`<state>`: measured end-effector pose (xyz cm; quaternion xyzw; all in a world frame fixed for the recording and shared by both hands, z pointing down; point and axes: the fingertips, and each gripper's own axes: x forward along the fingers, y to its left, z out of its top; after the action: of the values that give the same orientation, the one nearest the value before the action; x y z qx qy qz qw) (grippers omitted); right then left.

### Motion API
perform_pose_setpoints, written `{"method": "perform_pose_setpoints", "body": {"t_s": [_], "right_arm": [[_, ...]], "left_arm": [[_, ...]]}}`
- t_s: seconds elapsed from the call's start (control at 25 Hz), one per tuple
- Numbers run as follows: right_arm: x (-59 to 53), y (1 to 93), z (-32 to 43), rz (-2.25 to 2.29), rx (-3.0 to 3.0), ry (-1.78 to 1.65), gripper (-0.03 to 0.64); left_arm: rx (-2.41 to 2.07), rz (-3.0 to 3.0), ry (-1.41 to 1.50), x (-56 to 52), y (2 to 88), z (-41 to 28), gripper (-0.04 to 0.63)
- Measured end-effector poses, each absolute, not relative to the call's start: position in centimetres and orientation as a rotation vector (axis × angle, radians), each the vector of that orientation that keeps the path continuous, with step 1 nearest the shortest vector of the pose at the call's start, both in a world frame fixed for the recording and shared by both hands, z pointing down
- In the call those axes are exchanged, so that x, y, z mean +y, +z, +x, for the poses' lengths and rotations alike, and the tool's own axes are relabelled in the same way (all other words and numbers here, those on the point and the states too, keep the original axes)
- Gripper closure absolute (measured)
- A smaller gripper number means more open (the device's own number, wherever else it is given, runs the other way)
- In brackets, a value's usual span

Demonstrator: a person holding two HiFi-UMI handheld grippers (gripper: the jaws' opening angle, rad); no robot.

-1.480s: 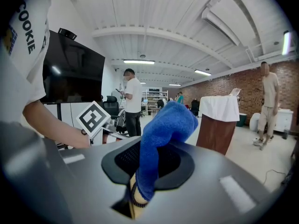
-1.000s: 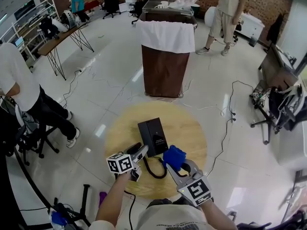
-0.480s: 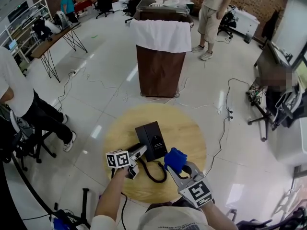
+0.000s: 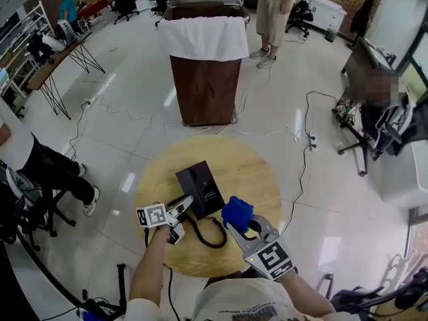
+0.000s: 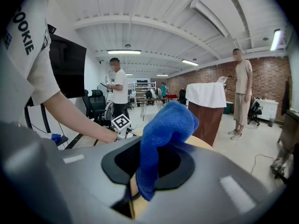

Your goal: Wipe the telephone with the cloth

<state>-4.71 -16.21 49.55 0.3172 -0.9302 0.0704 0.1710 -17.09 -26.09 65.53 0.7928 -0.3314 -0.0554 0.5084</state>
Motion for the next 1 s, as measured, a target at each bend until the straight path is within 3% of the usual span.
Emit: {"method": "perform_pose_setpoints", "body": {"t_s": [0.4, 1.0], "right_arm": [[-15.3, 49.1, -5.2, 0.881, -2.670, 0.214, 0.557], [-11.9, 44.3, -6.5, 0.802, -2.786, 0.079, 0.557]], "left_arm": [[-0.878, 1.955, -0.126, -25.3, 63.0, -17.3, 0.534], [-0.845, 2.131, -0.339, -19.9, 50.5, -14.2, 0.534]]}}
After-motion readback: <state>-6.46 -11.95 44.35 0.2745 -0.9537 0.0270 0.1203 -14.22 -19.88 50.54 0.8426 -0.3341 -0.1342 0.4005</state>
